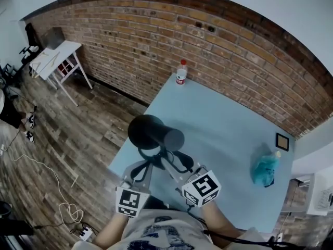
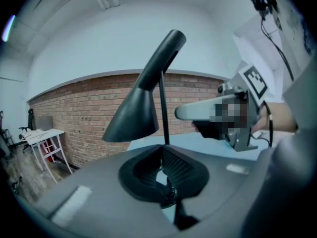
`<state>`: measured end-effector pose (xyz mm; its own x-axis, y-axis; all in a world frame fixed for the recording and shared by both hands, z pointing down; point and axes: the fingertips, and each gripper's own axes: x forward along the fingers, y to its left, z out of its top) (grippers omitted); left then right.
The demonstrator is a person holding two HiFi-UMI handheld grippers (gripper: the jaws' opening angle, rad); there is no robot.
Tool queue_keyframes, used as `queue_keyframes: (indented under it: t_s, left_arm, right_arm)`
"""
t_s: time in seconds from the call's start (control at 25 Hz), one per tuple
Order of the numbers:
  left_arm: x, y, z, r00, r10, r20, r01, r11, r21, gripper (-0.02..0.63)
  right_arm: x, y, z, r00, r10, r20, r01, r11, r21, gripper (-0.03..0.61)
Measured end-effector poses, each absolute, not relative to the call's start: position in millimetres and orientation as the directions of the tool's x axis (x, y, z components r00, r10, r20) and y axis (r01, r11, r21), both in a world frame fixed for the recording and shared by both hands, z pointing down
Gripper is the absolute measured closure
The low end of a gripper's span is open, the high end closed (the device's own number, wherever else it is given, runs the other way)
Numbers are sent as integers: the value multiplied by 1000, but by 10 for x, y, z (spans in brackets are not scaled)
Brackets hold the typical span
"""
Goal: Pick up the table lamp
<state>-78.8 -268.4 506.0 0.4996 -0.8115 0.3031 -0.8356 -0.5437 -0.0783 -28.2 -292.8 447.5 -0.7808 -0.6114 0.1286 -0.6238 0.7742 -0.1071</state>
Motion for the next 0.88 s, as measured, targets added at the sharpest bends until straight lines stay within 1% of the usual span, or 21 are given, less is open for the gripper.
queue_keyframes:
  t_s: [0.4,0.48,0.52,0.88]
  left_arm:
    - [-715,-2756,5290,529,-788,314,-820,-570,-50,621]
    - [-712,-2752,5373,532,-782,325,-817,-575,-45,621]
    - [-706,-2751,5417,533,-778,332,-815,-577,-42,621]
    - [-565,-2747,5808,564,-726,394,-787,-616,-8,617]
  right_arm:
    - [-404,-3079,4529,-836,-535,126,-545,835,-70,437]
    - [-422,-3081,4534,-844,-521,123,-531,844,-69,474]
    - [-432,-3080,4536,-848,-516,124,-526,848,-67,480]
    - [-465,-3095,4546,-861,-495,117,-504,861,-67,482]
